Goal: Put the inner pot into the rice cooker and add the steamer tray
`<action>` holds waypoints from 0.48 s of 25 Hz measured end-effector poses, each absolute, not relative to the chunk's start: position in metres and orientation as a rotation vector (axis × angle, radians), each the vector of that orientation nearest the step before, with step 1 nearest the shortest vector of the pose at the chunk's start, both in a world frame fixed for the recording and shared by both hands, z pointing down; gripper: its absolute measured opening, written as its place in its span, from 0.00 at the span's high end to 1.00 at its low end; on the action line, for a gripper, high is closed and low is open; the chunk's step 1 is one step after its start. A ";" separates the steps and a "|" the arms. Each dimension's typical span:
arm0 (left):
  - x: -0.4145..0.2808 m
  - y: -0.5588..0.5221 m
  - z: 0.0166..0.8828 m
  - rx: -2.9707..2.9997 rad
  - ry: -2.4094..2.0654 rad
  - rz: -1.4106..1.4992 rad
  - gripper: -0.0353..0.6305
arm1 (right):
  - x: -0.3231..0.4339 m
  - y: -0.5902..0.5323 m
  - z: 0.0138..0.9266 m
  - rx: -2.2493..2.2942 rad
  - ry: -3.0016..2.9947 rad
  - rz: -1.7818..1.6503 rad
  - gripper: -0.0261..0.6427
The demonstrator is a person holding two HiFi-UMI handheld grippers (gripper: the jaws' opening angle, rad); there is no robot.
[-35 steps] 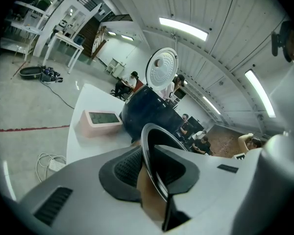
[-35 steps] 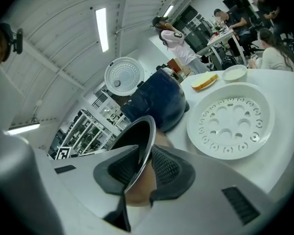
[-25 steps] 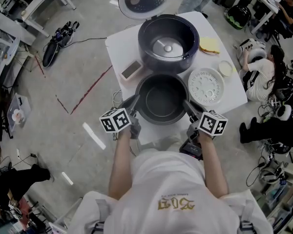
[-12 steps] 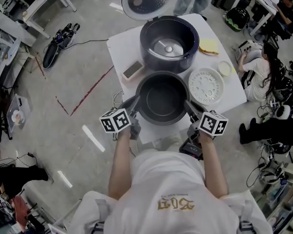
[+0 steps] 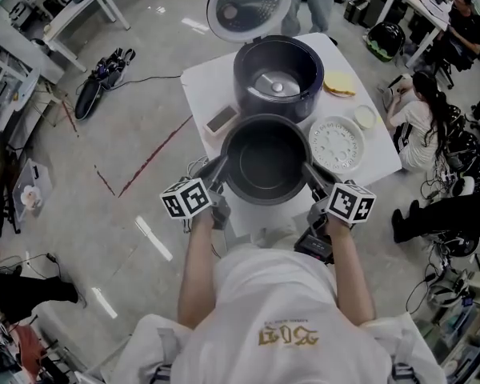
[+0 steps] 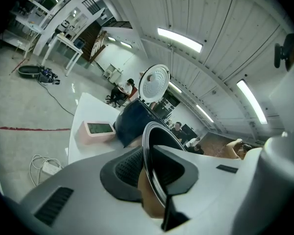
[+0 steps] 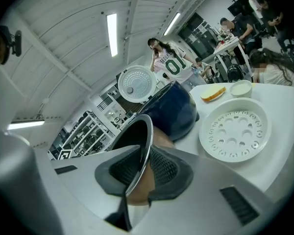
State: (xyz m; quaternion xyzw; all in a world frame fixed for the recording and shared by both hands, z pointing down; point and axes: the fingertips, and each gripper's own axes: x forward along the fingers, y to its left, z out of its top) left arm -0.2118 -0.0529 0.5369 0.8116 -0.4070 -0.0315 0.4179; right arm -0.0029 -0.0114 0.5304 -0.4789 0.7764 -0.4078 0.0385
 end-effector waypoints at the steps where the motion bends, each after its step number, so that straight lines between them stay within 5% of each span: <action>1: -0.213 -0.052 0.534 2.037 -1.021 -0.090 0.84 | -0.004 -0.011 0.526 -1.465 2.384 -1.240 0.86; 12: -0.227 -0.050 0.483 2.073 -0.994 -0.231 0.84 | -0.015 -0.009 0.474 -1.424 2.401 -1.123 0.86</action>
